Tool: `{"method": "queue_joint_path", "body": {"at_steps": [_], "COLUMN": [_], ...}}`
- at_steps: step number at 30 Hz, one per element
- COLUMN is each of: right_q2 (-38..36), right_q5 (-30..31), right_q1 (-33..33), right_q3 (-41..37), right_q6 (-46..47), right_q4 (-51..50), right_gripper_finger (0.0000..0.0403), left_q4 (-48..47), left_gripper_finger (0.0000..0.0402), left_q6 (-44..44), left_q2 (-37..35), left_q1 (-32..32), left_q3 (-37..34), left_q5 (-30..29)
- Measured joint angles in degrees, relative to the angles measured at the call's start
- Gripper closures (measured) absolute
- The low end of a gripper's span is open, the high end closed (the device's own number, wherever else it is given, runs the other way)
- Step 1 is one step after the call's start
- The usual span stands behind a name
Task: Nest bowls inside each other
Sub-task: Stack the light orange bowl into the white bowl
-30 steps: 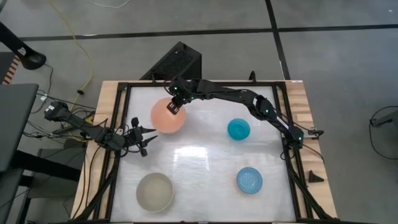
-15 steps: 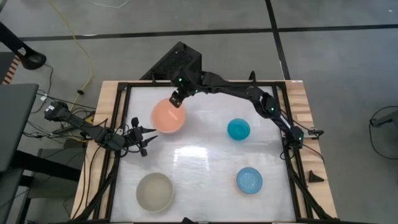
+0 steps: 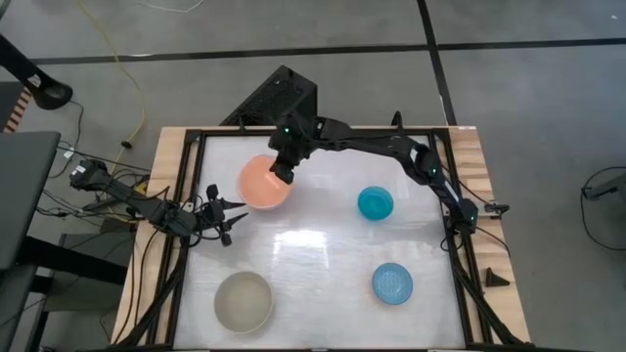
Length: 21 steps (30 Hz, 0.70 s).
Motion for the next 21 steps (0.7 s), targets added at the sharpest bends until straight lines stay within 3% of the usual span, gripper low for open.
{"method": "queue_joint_path", "body": {"at_steps": [12,21], "right_q2": [-0.1,-0.2], "right_q5": [0.7,10.5], "right_q1": [-1.1,-1.2], "right_q3": [-9.6,-9.6], "right_q6": [2.3,2.1], "right_q4": [11.9,10.0], "right_gripper_finger": [0.0381,0.0382], "left_q4": [0.0,0.0], "left_gripper_finger": [0.0276,0.0276], "left_q6": [0.0,0.0], "left_q2": [0.0,0.0], "left_q1": [0.0,0.0], "left_q3": [0.0,0.0], "left_q5": [0.0,0.0]}}
